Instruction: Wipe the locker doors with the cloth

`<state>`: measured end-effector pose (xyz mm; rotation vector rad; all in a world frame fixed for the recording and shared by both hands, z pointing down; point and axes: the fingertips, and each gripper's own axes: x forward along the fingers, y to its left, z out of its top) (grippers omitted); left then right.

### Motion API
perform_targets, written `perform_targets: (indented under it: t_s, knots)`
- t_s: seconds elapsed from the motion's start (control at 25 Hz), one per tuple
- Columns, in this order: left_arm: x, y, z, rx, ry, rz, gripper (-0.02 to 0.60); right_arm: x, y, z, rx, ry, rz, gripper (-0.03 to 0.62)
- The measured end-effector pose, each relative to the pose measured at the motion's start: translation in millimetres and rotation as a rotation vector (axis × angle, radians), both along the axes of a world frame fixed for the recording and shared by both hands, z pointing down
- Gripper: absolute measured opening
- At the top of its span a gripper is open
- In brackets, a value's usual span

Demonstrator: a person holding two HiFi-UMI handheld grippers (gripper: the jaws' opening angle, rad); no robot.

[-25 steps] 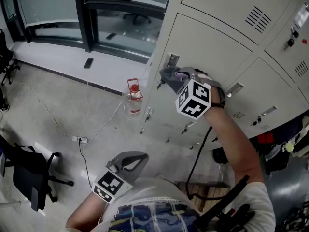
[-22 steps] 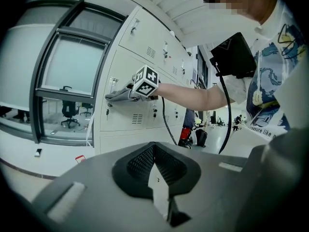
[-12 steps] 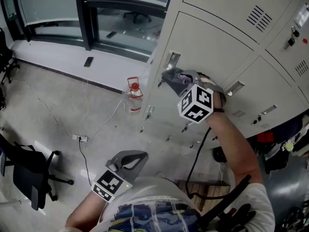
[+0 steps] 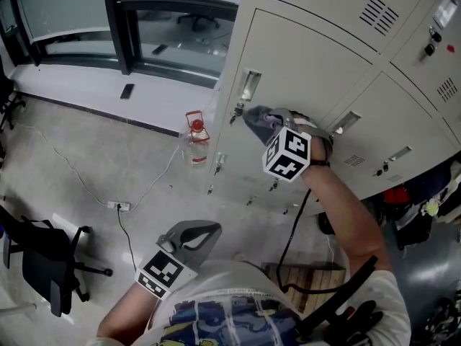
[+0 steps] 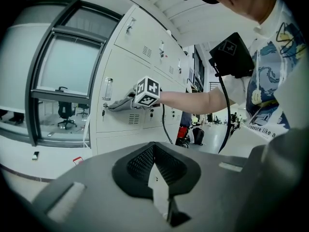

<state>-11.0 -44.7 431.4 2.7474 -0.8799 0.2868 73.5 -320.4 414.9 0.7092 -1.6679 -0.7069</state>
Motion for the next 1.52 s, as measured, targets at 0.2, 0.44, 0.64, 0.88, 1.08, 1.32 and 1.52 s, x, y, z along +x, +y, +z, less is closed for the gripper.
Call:
perform_targets:
  t_s: [0.2, 0.44, 0.64, 0.88, 1.08, 1.32, 1.52]
  knots:
    - [-7, 1, 2, -0.01, -0.004, -0.017, 0.003, -17, -4, 15, -0.01, 0.003, -0.016, 0.089]
    - [-18, -1, 6, -0.027, -0.007, -0.039, 0.003, -34, -10, 33, -0.02, -0.006, -0.025, 0.089]
    - [-27, -5, 7, -0.03, -0.007, -0.051, 0.003, -43, -14, 47, -0.041, 0.001, -0.028, 0.087]
    - [-30, -5, 9, -0.047, 0.002, -0.056, 0.003, -51, -17, 66, -0.066, 0.022, -0.04, 0.089]
    - [-31, -6, 8, -0.054, 0.002, -0.048, 0.003, -53, -17, 82, -0.094, 0.025, -0.034, 0.087]
    - [-35, -4, 12, -0.044, -0.004, -0.049, 0.003, -55, -16, 100, -0.132, 0.025, -0.025, 0.087]
    - [-38, -3, 13, -0.049, -0.003, -0.053, 0.003, -56, -17, 111, -0.153, 0.024, -0.018, 0.087]
